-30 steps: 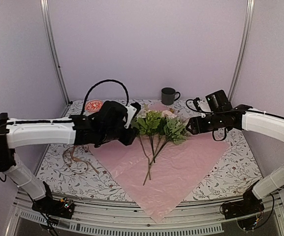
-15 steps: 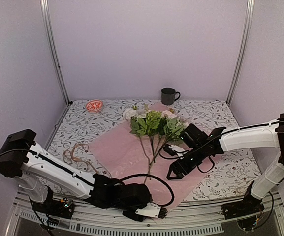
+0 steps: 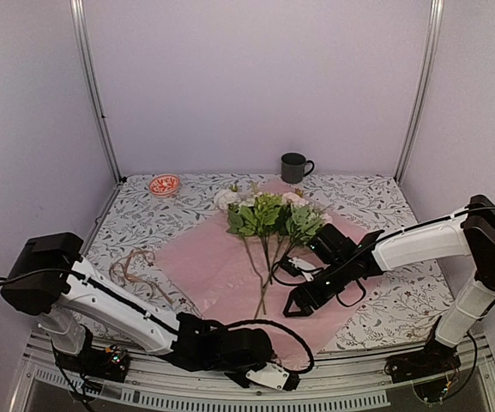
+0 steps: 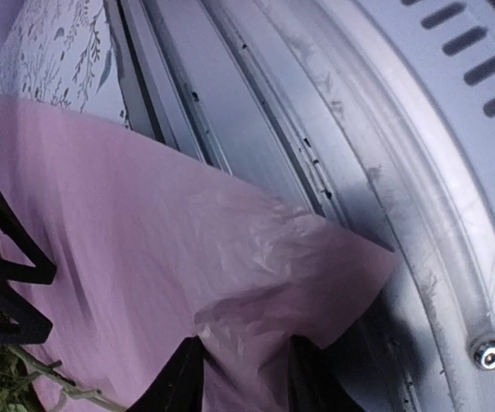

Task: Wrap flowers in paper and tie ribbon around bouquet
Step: Pick up the bottom corner of the flattened wrapping paper from the center of the board.

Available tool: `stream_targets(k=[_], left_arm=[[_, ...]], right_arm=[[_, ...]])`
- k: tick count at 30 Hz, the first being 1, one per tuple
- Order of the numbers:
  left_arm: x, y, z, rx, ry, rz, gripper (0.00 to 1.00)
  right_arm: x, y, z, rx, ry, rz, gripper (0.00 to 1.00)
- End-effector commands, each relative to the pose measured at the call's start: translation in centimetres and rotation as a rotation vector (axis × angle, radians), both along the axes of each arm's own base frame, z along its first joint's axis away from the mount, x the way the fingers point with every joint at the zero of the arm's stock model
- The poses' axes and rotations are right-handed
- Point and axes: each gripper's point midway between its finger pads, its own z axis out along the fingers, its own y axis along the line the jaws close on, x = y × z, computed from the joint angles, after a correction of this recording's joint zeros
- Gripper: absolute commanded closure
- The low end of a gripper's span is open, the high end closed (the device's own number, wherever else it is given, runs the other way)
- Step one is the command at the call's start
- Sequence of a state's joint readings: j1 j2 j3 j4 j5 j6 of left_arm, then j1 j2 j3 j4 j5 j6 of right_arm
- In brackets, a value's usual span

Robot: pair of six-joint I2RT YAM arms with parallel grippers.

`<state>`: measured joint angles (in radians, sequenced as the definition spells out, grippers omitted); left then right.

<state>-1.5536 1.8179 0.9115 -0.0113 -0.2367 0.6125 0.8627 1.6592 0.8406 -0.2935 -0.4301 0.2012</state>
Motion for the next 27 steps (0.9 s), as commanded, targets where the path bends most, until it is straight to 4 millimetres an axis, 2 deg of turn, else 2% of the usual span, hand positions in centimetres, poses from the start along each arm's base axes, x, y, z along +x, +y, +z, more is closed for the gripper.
stream_targets(k=[1, 3, 9, 15, 16, 19, 23, 25, 27], left_arm=[[3.3, 0.9, 0.8, -0.012, -0.13, 0.096, 0.89], [3.6, 0.7, 1.5, -0.032, -0.142, 0.104, 1.0], [5.2, 0.9, 2.7, -0.086, -0.117, 0.145, 1.0], [6.7, 0.1, 7.1, -0.259, 0.061, 0.178, 1.0], [7.1, 0.2, 7.8, -0.293, 0.101, 0.176, 1.0], [7.7, 0.5, 9.2, -0.353, 0.188, 0.148, 1.0], [8.6, 1.0, 9.3, -0.363, 0.223, 0.13, 1.0], [9.5, 1.1, 9.3, -0.373, 0.246, 0.149, 1.0], [10.6, 1.3, 9.5, -0.391, 0.276, 0.167, 1.0]], right_arm=[[0.1, 0.5, 0.0, 0.028, 0.01, 0.015, 0.3], [0.0, 0.5, 0.3, 0.043, 0.022, 0.019, 0.3], [-0.5, 0.7, 2.1, 0.131, 0.083, 0.041, 0.3], [-1.0, 0.7, 8.1, 0.254, -0.011, 0.116, 0.3], [-1.1, 0.6, 9.6, 0.288, -0.055, 0.128, 0.3], [-1.1, 0.1, 11.9, 0.385, -0.224, 0.163, 0.3], [-0.1, -1.0, 14.6, 0.496, -0.529, 0.101, 0.3], [-1.3, -1.6, 14.9, 0.542, -0.68, 0.148, 0.28], [-2.8, -2.0, 14.0, 0.544, -0.814, 0.241, 0.23]])
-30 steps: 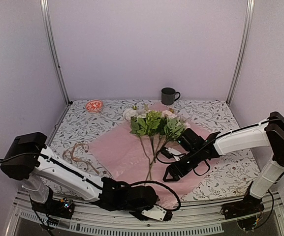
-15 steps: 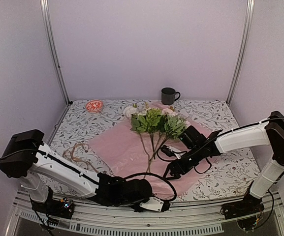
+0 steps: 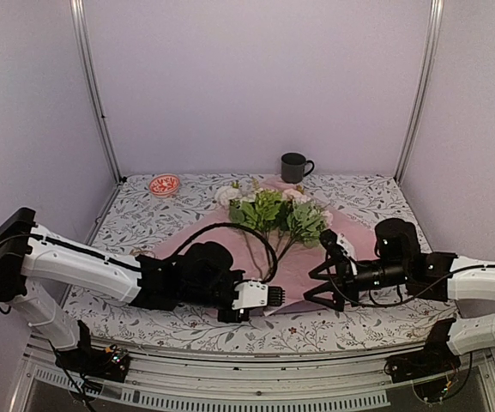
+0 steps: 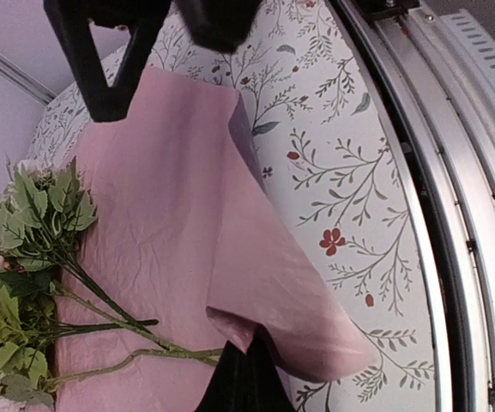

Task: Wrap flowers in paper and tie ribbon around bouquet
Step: Pick up the bottom corner of the flattened wrapping paper from the center of the board, then fold the bottom corner of the flattened wrapping paper at the center of the board.

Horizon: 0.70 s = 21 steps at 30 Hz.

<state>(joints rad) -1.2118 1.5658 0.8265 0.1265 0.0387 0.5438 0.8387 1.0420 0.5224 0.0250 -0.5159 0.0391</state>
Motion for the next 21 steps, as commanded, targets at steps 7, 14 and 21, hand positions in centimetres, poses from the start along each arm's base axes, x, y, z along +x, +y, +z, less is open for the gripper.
stream_targets(k=[7, 14, 21], left_arm=[[1.2, -0.1, 0.7, -0.076, 0.132, -0.08, 1.0], [0.9, 0.0, -0.1, -0.032, 0.142, -0.137, 1.0], [4.7, -0.1, 2.8, -0.125, 0.184, 0.063, 0.71]], right_arm=[[1.0, 0.2, -3.4, -0.16, -0.57, 0.121, 0.13], [3.6, 2.7, -5.2, -0.283, -0.637, 0.185, 0.18], [-0.3, 3.7, -3.3, -0.106, -0.424, 0.282, 0.99]])
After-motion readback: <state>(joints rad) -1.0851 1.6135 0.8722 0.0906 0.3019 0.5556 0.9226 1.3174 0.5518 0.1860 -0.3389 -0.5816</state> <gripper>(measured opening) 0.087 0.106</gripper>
